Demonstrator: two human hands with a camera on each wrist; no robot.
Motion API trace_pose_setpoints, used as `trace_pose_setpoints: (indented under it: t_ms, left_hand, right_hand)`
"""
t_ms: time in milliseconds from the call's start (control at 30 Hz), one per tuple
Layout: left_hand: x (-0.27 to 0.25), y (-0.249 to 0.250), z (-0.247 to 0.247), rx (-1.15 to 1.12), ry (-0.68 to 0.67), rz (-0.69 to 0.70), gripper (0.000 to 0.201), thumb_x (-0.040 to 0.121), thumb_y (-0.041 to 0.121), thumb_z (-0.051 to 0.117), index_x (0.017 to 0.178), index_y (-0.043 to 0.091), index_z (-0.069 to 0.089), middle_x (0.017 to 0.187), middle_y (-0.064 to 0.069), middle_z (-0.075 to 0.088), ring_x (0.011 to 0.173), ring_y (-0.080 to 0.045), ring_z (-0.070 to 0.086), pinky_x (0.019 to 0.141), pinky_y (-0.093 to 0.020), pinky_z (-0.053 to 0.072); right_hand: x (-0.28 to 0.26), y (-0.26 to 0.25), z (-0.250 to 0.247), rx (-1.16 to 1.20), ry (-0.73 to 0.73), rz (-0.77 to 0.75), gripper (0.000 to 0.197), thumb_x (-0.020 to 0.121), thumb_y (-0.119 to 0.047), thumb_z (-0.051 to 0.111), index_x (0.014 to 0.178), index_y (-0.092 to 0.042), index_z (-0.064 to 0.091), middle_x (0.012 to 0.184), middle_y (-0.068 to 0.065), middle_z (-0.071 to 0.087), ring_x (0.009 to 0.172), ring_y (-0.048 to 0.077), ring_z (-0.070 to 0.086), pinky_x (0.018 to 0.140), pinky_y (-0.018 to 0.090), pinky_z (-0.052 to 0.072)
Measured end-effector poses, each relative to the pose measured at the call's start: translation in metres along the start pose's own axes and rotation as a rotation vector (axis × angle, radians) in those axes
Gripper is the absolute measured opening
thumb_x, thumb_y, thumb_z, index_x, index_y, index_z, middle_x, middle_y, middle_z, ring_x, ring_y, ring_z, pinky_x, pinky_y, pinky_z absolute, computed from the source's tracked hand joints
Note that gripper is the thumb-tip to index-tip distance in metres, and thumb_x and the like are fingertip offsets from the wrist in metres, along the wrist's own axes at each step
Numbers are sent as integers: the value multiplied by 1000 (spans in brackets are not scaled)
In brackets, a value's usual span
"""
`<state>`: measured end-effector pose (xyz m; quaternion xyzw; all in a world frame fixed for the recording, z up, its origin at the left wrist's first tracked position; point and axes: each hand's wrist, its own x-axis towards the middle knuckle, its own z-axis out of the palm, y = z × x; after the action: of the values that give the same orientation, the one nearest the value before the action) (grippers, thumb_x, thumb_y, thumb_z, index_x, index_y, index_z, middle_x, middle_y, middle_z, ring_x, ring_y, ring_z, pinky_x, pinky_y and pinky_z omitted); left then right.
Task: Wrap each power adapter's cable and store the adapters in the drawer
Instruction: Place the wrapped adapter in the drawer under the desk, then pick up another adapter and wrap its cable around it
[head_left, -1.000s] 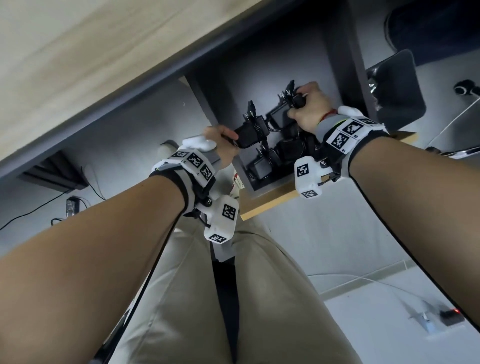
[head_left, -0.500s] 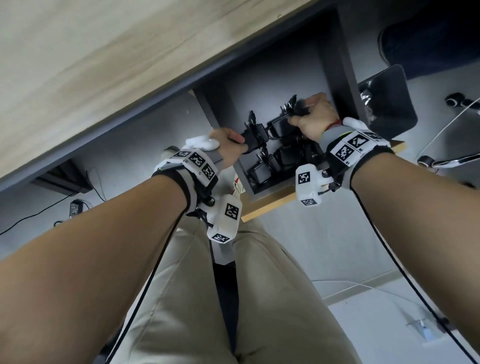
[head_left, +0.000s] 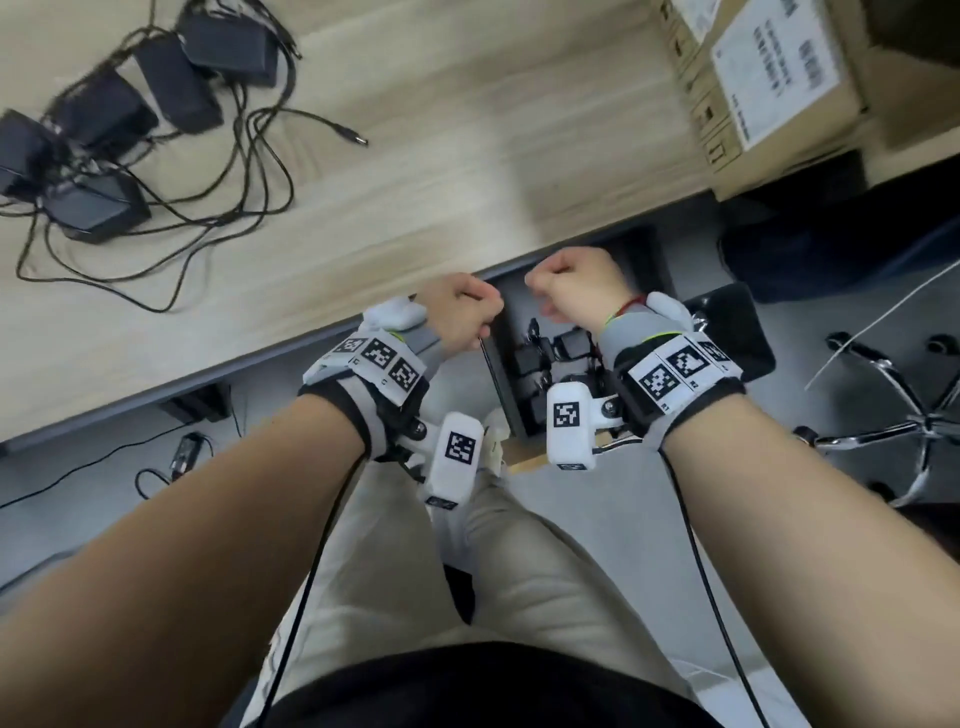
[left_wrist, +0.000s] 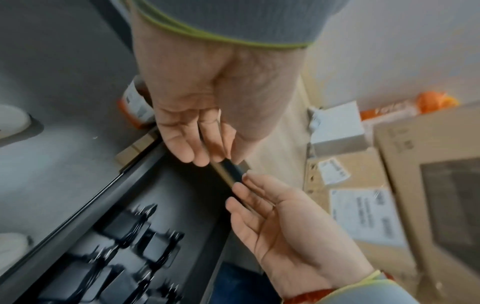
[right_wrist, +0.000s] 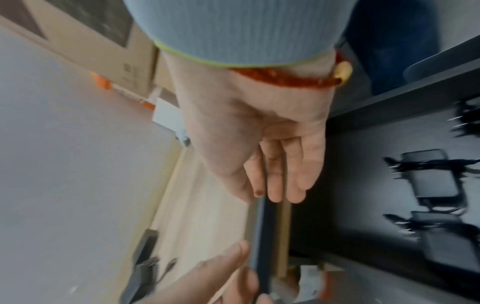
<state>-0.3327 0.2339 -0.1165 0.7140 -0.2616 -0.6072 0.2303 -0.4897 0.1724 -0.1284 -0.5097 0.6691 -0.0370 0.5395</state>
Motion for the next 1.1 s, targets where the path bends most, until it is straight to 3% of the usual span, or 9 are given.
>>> trace_pose_setpoints:
  t_ms: [167, 267, 433, 533, 667, 800, 867, 1033, 1100]
  left_hand:
    - [-27, 36, -76, -62, 128, 25, 5, 90, 15, 68, 93, 13, 65, 74, -3, 64, 58, -12, 58, 51, -20, 51]
    - [-34, 53, -144, -117, 226, 30, 8, 91, 14, 66, 98, 11, 63, 74, -2, 61, 57, -11, 55, 51, -20, 47]
    - [-26, 50, -234, -156, 406, 36, 10, 87, 23, 72, 90, 19, 63, 74, 0, 57, 60, -12, 52, 58, -27, 49]
    - [-16, 37, -293, -134, 495, 33, 15, 82, 19, 77, 93, 18, 66, 78, 0, 61, 65, -13, 56, 63, -29, 48]
    - [0, 17, -350, -125, 437, -16, 22, 86, -2, 69, 106, 1, 60, 89, -5, 56, 79, -19, 57, 62, -15, 49]
    - [8, 1, -388, 101, 427, -32, 42, 83, 4, 70, 124, 11, 62, 112, -1, 59, 93, -11, 54, 69, -10, 43]
    - [12, -6, -403, 196, 379, -27, 47, 80, 6, 72, 125, 14, 63, 117, 0, 64, 95, -10, 57, 75, -15, 44]
    - [16, -13, -419, 350, 276, -47, 54, 76, 16, 75, 127, 24, 61, 111, 3, 65, 81, -15, 63, 58, -19, 46]
    - [19, -14, -424, 420, 233, -49, 59, 74, 22, 76, 130, 27, 59, 116, 5, 65, 85, -16, 66, 64, -22, 51]
  right_hand:
    - [-25, -97, 22, 32, -44, -80, 7, 83, -14, 66, 88, -10, 66, 77, 10, 67, 56, 18, 63, 54, 28, 51]
    - [-31, -164, 50, 18, -79, -142, 8, 78, -20, 66, 80, -13, 69, 79, 7, 72, 63, 23, 70, 60, 32, 58]
    - [-27, -236, 96, -2, -127, -199, 8, 83, -17, 65, 83, -11, 69, 79, 5, 70, 59, 21, 67, 51, 25, 50]
    - [-18, -275, 135, -46, -153, -210, 6, 79, -18, 64, 75, -15, 68, 77, 8, 72, 61, 24, 70, 55, 29, 56]
    - [-6, -307, 186, -89, -242, -197, 9, 79, -21, 63, 75, -16, 68, 79, 9, 73, 72, 29, 73, 71, 39, 63]
    - [7, -327, 236, -158, -299, -138, 13, 83, -15, 64, 82, -6, 74, 86, 13, 75, 66, 22, 70, 69, 36, 63]
    - [13, -332, 258, -214, -342, -99, 11, 83, -14, 67, 83, -4, 72, 85, 12, 74, 66, 20, 69, 65, 30, 61]
    - [21, -335, 287, -435, -348, -54, 18, 80, -29, 71, 86, -12, 69, 94, 12, 73, 90, 29, 71, 87, 39, 58]
    - [24, -339, 294, -470, -304, -28, 31, 77, -33, 70, 94, -7, 72, 94, 13, 73, 89, 31, 71, 87, 40, 57]
